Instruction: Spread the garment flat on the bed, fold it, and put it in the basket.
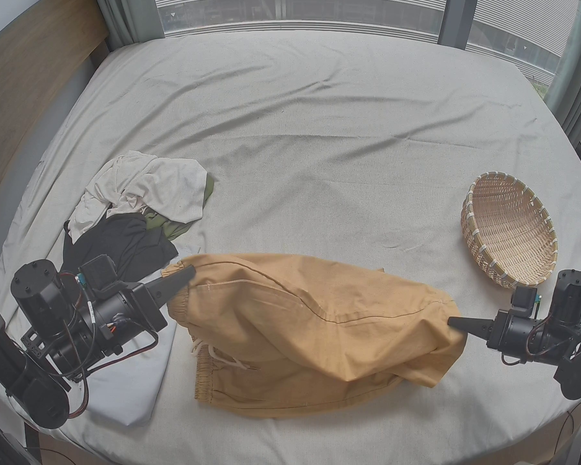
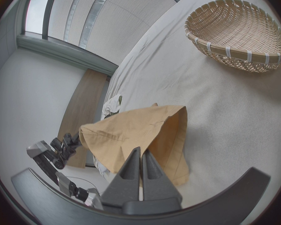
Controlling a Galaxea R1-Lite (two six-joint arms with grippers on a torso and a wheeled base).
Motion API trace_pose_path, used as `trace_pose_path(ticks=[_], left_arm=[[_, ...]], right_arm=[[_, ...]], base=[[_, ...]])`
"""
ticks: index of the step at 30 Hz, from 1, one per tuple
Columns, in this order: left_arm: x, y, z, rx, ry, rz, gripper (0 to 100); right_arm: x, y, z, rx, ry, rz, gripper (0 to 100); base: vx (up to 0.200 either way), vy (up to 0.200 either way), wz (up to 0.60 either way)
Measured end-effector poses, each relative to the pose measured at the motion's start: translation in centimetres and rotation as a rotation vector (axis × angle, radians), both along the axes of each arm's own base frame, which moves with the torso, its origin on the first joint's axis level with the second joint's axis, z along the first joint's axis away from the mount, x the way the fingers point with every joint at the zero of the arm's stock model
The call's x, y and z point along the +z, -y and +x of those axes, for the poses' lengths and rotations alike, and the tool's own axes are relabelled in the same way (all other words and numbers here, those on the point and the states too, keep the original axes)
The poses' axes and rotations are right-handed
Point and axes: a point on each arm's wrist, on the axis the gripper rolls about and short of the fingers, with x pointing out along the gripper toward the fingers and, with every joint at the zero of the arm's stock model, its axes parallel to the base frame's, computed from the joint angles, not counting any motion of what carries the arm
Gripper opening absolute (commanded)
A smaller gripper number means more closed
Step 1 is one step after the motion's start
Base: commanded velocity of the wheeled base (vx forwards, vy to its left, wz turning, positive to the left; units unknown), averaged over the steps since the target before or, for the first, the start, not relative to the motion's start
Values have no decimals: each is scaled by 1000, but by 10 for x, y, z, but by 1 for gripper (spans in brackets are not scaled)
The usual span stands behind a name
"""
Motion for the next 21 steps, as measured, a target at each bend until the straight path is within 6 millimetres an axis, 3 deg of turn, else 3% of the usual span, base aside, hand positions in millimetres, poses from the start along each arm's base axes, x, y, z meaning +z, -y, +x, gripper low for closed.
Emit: trace_pose_path(ticks=[10, 11, 21], left_arm=[[1, -3, 6, 21, 8, -4, 0], [1, -3, 6, 21, 6, -4, 0], [-2, -3, 4, 16, -4, 1, 0]], right_arm=[[-21, -2, -7, 75, -79, -29, 0], [-22, -2, -7, 77, -84, -29, 100], [-19, -2, 2, 65, -29, -19, 100]], base=[[0, 0, 0], [0, 0, 0], [0, 0, 0]])
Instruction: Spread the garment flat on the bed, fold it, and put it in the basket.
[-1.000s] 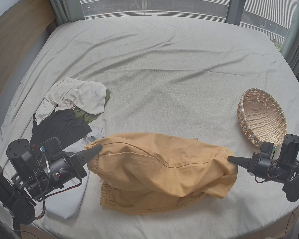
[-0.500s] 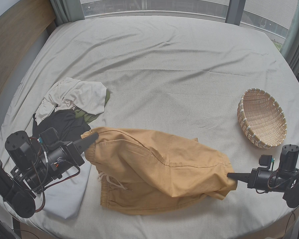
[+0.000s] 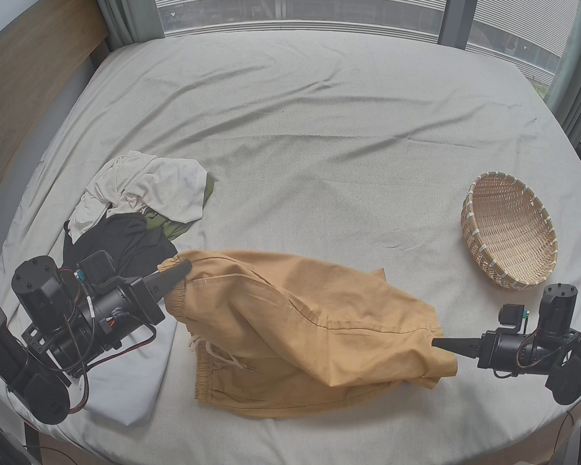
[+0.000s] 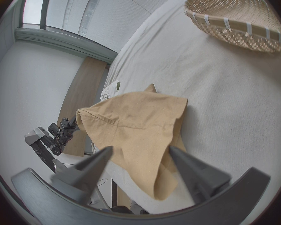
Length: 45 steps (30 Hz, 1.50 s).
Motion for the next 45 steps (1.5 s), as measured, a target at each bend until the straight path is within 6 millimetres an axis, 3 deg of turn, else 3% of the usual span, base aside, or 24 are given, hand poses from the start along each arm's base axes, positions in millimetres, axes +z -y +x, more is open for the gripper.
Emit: trace_pose_path(ticks=[19, 36, 45], left_arm=[[1, 1, -1, -8, 2, -1, 0], [1, 3, -2, -15, 2, -2, 0], [2, 3, -2, -16, 5, -3, 0]], right_arm=[[-18, -9, 30, 14, 40, 8, 100], [29, -23, 18, 67, 185, 82, 100], [28, -23, 18, 65, 179, 82, 100]], base=[[0, 0, 0], [0, 0, 0], [0, 0, 0]])
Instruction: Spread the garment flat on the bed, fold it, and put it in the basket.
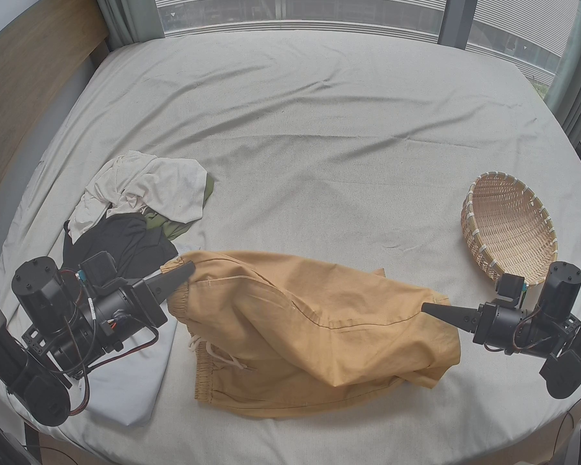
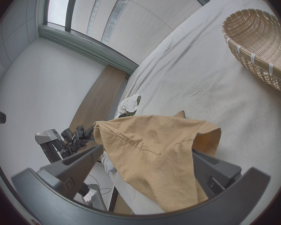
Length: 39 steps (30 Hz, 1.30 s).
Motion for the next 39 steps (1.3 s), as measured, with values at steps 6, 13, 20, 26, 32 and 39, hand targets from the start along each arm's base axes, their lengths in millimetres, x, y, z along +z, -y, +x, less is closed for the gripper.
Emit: trace_pose_path(ticks=[6, 13, 20, 26, 32, 39], left_arm=[[2, 0, 0, 0, 8, -2, 0], [5, 0, -2, -2, 20, -6, 0], [8, 0, -4, -6, 30, -10, 0], [9, 0, -4, -6, 36, -12, 0], [11, 0, -3, -4, 46, -15, 0], [19, 0, -1, 0, 67, -46, 0]], right_arm=[[-8, -6, 4, 20, -29, -5, 100], [-15, -19, 21, 51, -21, -5, 100], [-17, -22, 28, 52, -26, 6, 0], [-19, -20, 28, 43, -35, 5, 0], [-13, -16, 22, 35, -26, 9, 0], [14, -11, 4, 35, 47, 36, 0]], base=[[0, 0, 0], [0, 0, 0], [0, 0, 0], [0, 0, 0], [0, 0, 0], [0, 0, 0]])
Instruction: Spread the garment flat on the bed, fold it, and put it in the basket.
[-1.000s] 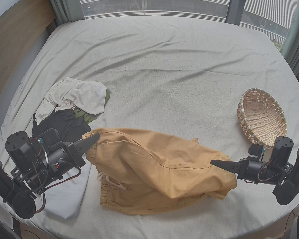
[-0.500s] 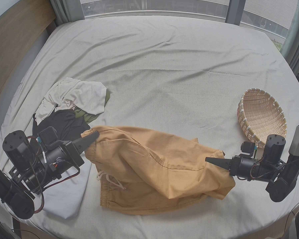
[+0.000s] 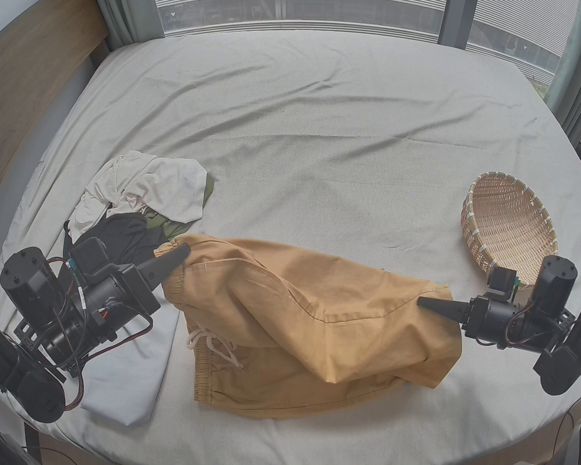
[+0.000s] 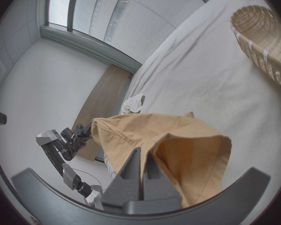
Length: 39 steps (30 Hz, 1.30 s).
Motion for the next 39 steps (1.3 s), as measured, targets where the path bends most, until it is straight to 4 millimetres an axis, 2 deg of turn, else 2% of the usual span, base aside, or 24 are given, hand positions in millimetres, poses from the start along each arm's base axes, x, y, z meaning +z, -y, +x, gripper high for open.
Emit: trace_pose_path(ticks=[2, 3, 8, 12, 18, 19, 26, 33, 39], left_arm=[[1, 0, 0, 0, 3, -5, 0], [5, -1, 1, 4, 13, -18, 0], [11, -2, 3, 13, 35, -33, 0], [14, -3, 4, 19, 47, -38, 0], [17, -4, 3, 22, 60, -44, 0], [18, -4, 3, 22, 61, -45, 0], [19, -4, 2, 20, 64, -48, 0], [19, -3, 1, 15, 66, -49, 0], [22, -3, -2, 10, 72, -55, 0]], right_arm=[[3, 1, -3, 0, 7, 4, 0], [10, 3, -12, 0, 23, 13, 0], [14, 7, -27, 0, 20, 14, 0], [7, 8, -33, 5, -2, -8, 0], [-5, 6, -31, 20, -31, -39, 0], [-6, 6, -30, 26, -37, -39, 100], [-9, 3, -19, 43, -38, -34, 100], [-10, -1, 3, 31, -12, -23, 100], [-19, -5, 22, 24, -30, -17, 100]], base=[[0, 0, 0], [0, 0, 0], [0, 0, 0], [0, 0, 0], [0, 0, 0], [0, 0, 0], [0, 0, 0], [0, 0, 0], [0, 0, 0]])
